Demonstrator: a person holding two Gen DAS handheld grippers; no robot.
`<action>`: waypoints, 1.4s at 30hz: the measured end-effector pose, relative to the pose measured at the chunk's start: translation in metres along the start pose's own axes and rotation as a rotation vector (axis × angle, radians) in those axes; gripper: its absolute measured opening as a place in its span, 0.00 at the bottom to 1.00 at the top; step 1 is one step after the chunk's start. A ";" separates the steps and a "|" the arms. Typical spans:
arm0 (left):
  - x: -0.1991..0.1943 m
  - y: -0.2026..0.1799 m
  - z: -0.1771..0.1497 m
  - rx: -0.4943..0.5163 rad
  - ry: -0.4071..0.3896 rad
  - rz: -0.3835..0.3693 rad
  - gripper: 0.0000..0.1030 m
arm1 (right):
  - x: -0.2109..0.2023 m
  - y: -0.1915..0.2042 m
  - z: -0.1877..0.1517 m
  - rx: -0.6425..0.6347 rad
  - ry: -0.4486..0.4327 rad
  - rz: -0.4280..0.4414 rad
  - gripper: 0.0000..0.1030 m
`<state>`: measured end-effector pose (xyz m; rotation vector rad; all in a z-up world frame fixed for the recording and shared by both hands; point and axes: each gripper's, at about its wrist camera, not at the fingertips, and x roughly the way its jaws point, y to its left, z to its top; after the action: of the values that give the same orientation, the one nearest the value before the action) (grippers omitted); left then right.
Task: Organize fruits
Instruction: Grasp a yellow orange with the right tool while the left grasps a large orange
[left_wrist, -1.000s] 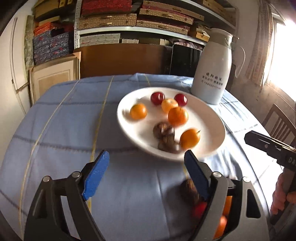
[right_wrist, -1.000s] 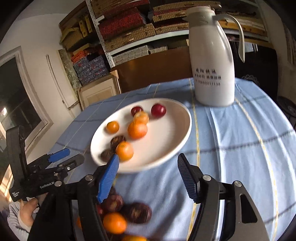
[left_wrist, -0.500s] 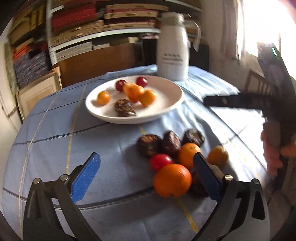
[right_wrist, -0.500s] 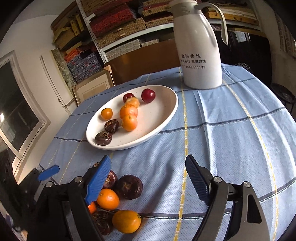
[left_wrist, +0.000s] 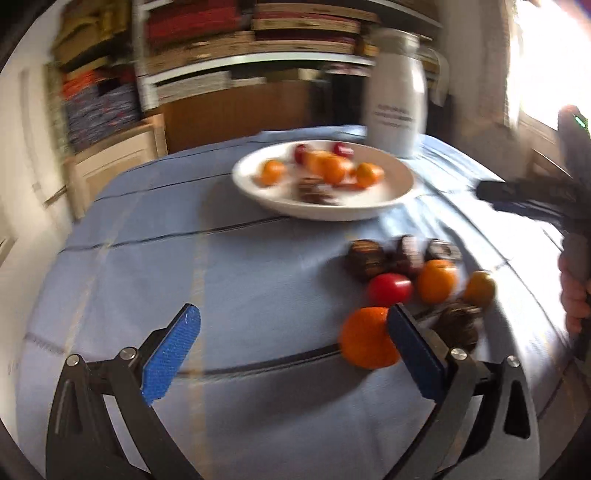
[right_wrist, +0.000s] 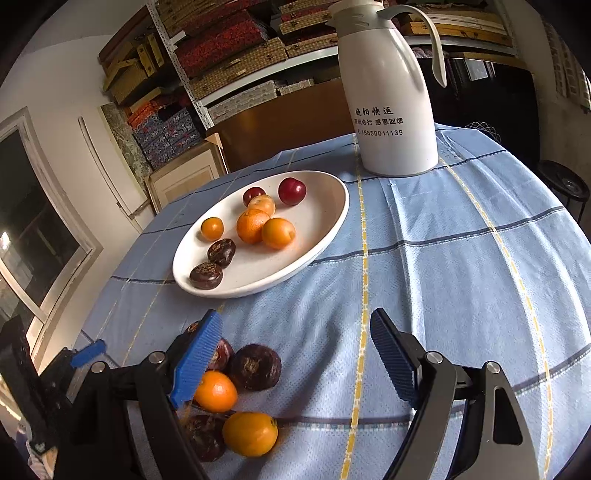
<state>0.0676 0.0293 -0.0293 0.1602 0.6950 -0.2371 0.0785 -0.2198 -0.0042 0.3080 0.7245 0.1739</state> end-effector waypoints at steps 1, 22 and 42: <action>-0.002 0.008 -0.003 -0.023 0.002 0.006 0.96 | -0.002 0.001 -0.003 -0.007 0.001 0.003 0.81; 0.004 -0.035 -0.019 0.148 0.116 -0.184 0.64 | -0.015 0.034 -0.058 -0.217 0.065 -0.022 0.81; 0.014 -0.038 -0.026 0.158 0.178 -0.207 0.50 | 0.005 0.047 -0.066 -0.284 0.147 0.016 0.39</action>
<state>0.0519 -0.0033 -0.0600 0.2631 0.8715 -0.4804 0.0352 -0.1600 -0.0382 0.0304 0.8318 0.3139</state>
